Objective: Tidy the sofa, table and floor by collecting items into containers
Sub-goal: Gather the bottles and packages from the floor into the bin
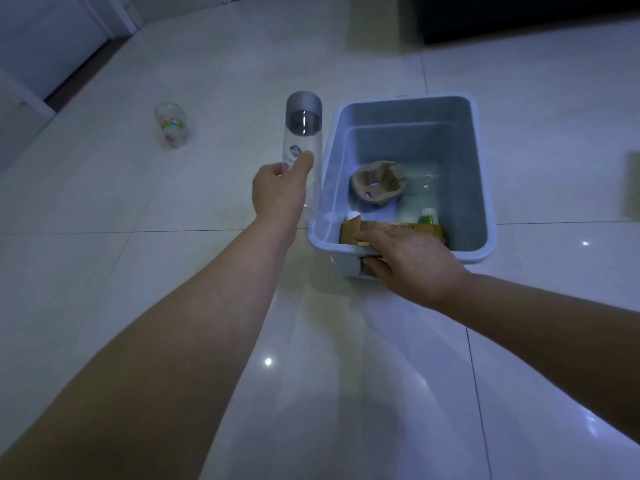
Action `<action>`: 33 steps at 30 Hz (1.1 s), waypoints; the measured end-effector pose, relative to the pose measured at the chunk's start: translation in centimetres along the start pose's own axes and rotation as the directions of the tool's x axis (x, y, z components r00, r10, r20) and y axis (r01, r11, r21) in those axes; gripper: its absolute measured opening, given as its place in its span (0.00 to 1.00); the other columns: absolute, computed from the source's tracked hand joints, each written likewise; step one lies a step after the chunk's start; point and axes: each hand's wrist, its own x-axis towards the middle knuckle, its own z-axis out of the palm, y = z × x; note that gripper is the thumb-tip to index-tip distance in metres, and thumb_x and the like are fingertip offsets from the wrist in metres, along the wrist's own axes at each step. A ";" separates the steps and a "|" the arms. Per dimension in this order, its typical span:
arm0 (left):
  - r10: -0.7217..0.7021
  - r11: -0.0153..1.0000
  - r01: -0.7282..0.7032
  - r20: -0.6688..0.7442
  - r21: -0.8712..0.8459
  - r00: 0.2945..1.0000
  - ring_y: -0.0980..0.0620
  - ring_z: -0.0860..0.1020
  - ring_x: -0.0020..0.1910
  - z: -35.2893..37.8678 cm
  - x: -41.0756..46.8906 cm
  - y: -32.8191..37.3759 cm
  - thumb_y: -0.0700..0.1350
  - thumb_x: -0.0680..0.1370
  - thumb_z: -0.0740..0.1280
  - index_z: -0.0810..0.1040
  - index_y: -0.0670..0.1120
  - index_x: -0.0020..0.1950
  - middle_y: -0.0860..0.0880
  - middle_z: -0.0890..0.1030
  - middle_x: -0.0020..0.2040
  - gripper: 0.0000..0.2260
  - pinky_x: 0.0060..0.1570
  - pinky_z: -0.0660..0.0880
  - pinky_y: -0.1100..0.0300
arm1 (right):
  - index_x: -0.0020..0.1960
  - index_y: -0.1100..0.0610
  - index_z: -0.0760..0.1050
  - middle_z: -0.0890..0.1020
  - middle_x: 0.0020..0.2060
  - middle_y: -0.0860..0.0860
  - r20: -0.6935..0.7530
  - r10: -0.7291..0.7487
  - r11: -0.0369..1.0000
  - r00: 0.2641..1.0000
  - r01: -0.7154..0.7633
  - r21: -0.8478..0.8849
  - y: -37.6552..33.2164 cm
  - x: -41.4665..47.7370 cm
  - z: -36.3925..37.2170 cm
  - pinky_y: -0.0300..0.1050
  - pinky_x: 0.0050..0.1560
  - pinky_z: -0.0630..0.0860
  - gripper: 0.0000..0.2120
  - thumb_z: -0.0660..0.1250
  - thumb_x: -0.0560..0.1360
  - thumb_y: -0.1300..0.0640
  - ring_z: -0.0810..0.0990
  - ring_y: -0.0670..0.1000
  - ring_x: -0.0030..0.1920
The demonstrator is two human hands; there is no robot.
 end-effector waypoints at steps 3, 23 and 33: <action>0.027 0.999 -0.029 0.087 0.028 0.996 0.50 0.72 0.30 1.9 -1.0 0.9 0.51 0.69 0.70 0.79 0.38 0.47 0.46 0.74 0.32 0.17 0.31 0.68 0.63 | 0.59 0.52 0.74 0.82 0.51 0.50 -0.033 -0.054 0.995 0.998 0.052 -0.081 0.5 -0.6 -0.2 0.48 0.43 0.78 0.15 0.59 0.74 0.52 0.80 0.53 0.51; 0.008 0.912 -0.081 0.180 0.401 0.984 0.44 0.74 0.65 9.9 -5.2 0.9 0.39 0.79 0.59 0.72 0.42 0.66 0.44 0.76 0.65 0.16 0.56 0.70 0.59 | 0.54 0.50 0.79 0.85 0.43 0.49 -0.104 -0.060 0.980 0.993 0.038 -0.194 5.6 -5.4 -3.6 0.45 0.37 0.75 0.13 0.65 0.70 0.49 0.82 0.56 0.41; 0.206 0.850 -0.115 -0.125 0.514 0.971 0.45 0.76 0.61 0.1 -1.5 -2.7 0.34 0.75 0.57 0.74 0.45 0.62 0.46 0.79 0.61 0.18 0.56 0.71 0.57 | 0.66 0.52 0.74 0.78 0.64 0.51 -0.003 -0.301 0.935 0.954 0.294 -0.200 0.9 -2.4 -0.3 0.47 0.62 0.67 0.23 0.54 0.73 0.49 0.78 0.52 0.63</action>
